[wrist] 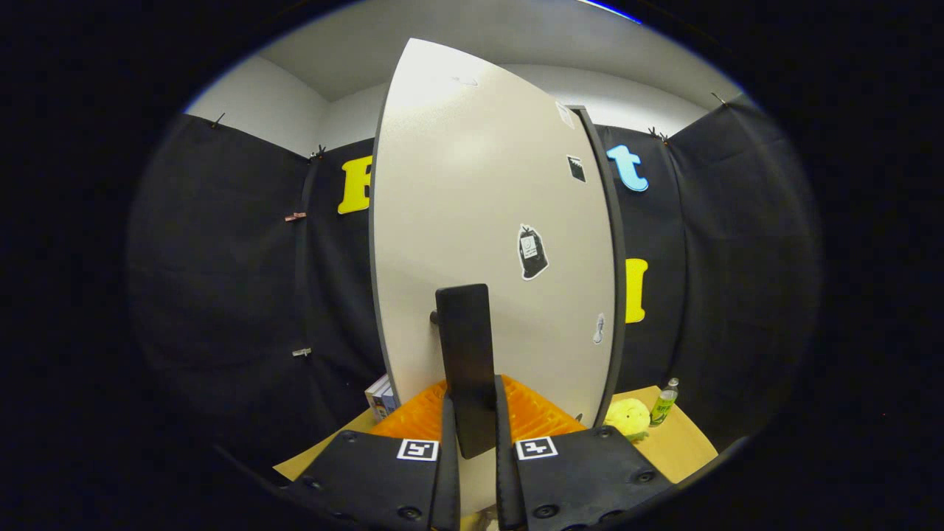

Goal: Open the shoe cabinet door, grab the shoes and put them into the shoe cabinet, then close the shoe cabinet door.

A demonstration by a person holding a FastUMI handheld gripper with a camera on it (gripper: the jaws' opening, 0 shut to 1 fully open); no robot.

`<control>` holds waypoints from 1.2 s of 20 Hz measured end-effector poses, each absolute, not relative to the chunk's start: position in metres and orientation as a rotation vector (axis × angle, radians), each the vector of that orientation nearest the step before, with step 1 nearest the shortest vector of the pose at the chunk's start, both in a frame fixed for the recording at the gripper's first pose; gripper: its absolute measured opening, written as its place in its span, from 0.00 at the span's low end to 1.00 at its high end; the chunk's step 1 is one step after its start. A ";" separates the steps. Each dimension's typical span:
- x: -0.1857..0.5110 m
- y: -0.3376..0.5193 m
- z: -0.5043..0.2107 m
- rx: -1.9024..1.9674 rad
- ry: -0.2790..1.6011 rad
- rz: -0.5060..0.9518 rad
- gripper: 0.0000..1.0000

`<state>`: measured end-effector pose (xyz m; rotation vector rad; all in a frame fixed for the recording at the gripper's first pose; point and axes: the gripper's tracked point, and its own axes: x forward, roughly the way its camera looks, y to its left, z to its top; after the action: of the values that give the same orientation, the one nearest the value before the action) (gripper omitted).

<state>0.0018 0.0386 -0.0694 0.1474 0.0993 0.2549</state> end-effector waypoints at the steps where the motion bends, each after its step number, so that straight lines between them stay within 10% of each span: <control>1: -0.002 0.029 -0.069 0.152 0.102 0.244 0.23; 24: -0.001 -0.155 -0.061 0.127 0.150 0.019 0.21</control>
<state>-0.0007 -0.1547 -0.0612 0.1274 0.1498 0.0188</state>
